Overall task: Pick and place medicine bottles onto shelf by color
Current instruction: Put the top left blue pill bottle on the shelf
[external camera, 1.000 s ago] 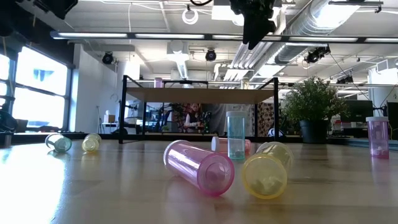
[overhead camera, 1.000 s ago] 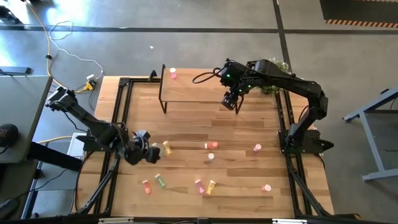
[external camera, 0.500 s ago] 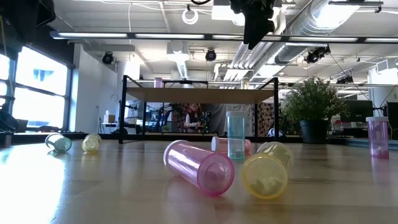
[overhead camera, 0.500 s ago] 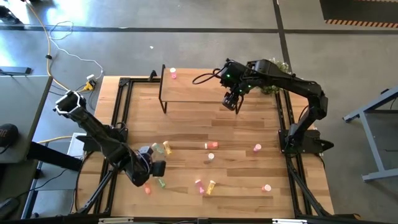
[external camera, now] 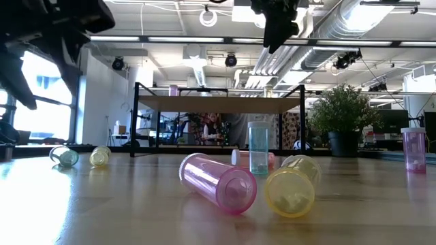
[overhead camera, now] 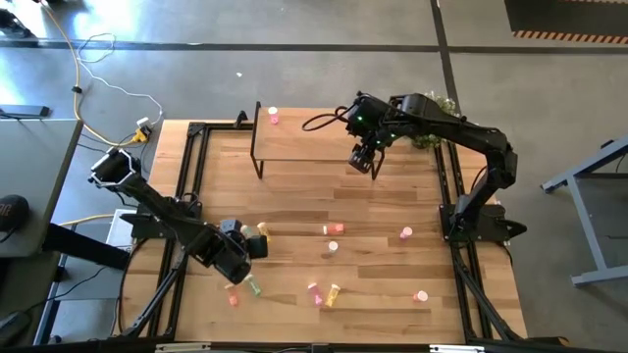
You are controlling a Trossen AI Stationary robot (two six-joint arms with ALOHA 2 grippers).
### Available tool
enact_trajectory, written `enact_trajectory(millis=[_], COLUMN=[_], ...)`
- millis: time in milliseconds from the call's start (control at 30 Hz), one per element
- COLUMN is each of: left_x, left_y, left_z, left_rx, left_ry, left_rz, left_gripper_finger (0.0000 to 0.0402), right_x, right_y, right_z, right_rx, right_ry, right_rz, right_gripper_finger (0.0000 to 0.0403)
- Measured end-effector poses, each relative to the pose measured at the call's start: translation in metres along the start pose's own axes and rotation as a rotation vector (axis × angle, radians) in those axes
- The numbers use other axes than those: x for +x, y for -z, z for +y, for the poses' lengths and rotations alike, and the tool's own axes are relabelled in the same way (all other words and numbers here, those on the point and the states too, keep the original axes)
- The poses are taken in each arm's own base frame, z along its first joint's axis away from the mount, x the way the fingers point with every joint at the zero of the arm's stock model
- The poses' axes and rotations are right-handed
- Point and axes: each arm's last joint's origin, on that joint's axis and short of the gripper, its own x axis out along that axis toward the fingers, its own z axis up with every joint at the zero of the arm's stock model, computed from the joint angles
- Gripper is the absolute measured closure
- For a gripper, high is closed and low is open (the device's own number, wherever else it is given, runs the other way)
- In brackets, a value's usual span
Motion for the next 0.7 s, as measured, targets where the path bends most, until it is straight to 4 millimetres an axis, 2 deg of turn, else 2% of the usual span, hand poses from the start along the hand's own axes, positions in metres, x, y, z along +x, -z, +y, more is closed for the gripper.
enact_trajectory(millis=[433, 700], left_x=[0.012, 0.013], left_y=[-0.033, -0.041], left_z=[-0.014, -0.01], left_rx=[0.005, -0.032], left_ry=[-0.072, -0.159], left_rz=[-0.086, -0.093], left_gripper_finger=[0.0179, 0.0179], right_x=[0.0, 0.0], right_y=[0.0, -0.001], right_z=[0.0, 0.0], right_rx=[0.0, 0.0], right_ry=[-0.002, -0.003], right_rz=[-0.005, -0.007], right_gripper_finger=[0.0203, 0.0203])
